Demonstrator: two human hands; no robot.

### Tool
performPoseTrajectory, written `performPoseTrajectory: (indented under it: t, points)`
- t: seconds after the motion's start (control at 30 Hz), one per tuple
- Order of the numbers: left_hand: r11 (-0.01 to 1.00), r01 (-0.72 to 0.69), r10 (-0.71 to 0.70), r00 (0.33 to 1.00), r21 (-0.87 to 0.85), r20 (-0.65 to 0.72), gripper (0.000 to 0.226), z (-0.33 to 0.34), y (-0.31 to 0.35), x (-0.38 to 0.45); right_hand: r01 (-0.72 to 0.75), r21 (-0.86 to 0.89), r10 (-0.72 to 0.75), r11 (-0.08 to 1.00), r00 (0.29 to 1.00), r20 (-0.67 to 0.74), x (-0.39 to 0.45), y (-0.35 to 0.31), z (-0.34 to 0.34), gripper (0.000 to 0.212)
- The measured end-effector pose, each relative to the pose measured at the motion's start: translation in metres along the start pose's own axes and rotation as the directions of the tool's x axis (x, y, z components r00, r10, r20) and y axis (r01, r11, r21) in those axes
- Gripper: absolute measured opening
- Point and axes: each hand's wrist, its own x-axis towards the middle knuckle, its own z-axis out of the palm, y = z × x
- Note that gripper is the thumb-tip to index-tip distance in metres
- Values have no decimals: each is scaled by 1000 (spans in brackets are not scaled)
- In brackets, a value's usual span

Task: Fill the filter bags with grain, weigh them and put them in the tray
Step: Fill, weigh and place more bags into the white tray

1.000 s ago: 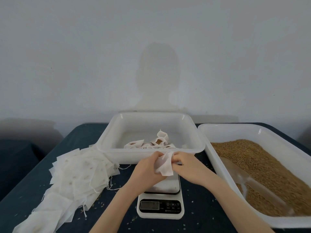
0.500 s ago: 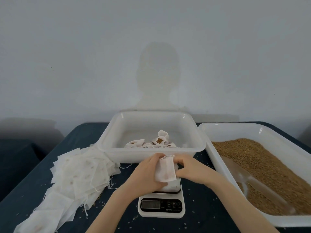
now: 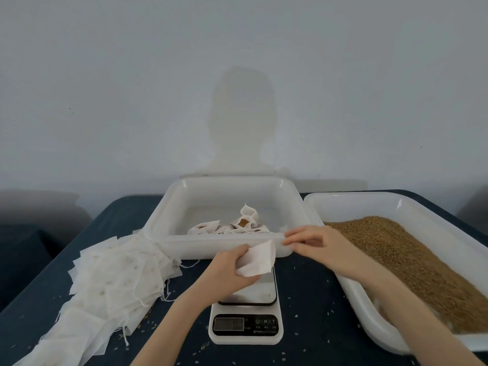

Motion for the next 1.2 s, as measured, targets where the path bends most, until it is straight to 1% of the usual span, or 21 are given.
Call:
performPoseTrajectory:
  t: [0.1, 0.17, 0.2, 0.23, 0.27, 0.3, 0.33, 0.37, 0.4, 0.47, 0.53, 0.6, 0.7, 0.77, 0.83, 0.87, 0.93, 1.0, 1.07, 1.17, 1.2]
  points:
    - [1000, 10, -10, 1000, 6, 9, 24, 2, 1, 3, -56, -53, 46, 997, 983, -176, -16, 20, -38, 14]
    - [1000, 19, -19, 1000, 13, 20, 27, 4, 3, 6, -165, -172, 111, 971, 951, -289, -24, 44, -62, 13]
    - [1000, 20, -20, 1000, 11, 19, 27, 6, 4, 7, -252, -259, 169, 932, 938, -303, -27, 58, -72, 16]
    - [1000, 18, -18, 1000, 2, 15, 27, 7, 5, 7, -346, -368, 247, 863, 925, -288, -30, 73, -79, 22]
    - [1000, 15, -15, 1000, -9, 8, 28, 9, 6, 8, -419, -487, 339, 766, 908, -248, -33, 88, -83, 32]
    - [1000, 12, -12, 1000, -17, 2, 29, 11, 8, 8, -457, -593, 429, 663, 881, -198, -35, 103, -84, 44]
    - [1000, 13, -13, 1000, -17, 0, 32, 12, 10, 9, -463, -661, 500, 590, 853, -151, -37, 114, -84, 55]
    - [1000, 18, -18, 1000, -6, 2, 36, 14, 11, 9, -458, -688, 552, 562, 828, -101, -38, 122, -82, 59]
    - [1000, 27, -27, 1000, 6, 7, 42, 16, 12, 10, -453, -682, 579, 574, 814, -53, -39, 126, -81, 55]
    - [999, 45, -45, 999, 14, 19, 57, 19, 15, 12, -453, -637, 582, 624, 813, -7, -39, 127, -79, 36]
    - [999, 48, -48, 998, 5, 42, 69, 22, 17, 14, -438, -618, 559, 653, 829, 4, -37, 129, -79, 38]
    - [999, 41, -40, 996, -8, 76, 71, 23, 17, 14, -422, -620, 549, 661, 836, 17, -37, 130, -80, 32]
    - [999, 37, -34, 994, -25, 106, 64, 22, 15, 13, -433, -614, 568, 660, 823, 30, -38, 134, -90, 17]
    - [998, 56, -51, 992, -42, 118, 62, 22, 11, 12, -483, -581, 570, 655, 821, -39, -40, 137, -103, 7]
    - [997, 69, -62, 990, -47, 128, 58, 22, 9, 12, -527, -570, 567, 630, 814, -126, -39, 142, -115, 24]
    - [996, 77, -71, 989, -41, 132, 58, 22, 9, 12, -531, -610, 568, 589, 808, -154, -38, 144, -120, 30]
    - [995, 92, -87, 987, -28, 138, 70, 23, 9, 13, -555, -661, 568, 504, 790, -230, -35, 150, -127, 36]
    - [994, 108, -104, 984, -18, 147, 78, 27, 7, 15, -595, -662, 551, 456, 773, -315, -32, 160, -131, 34]
    - [995, 102, -98, 983, -14, 158, 72, 31, 8, 17, -622, -651, 527, 435, 762, -376, -28, 168, -132, 29]
    - [997, 72, -69, 984, -16, 164, 82, 37, 12, 23, -627, -661, 509, 413, 761, -403, -22, 174, -131, 20]
    - [998, 59, -55, 985, -23, 165, 82, 39, 14, 25, -627, -662, 503, 410, 761, -410, -20, 174, -131, 18]
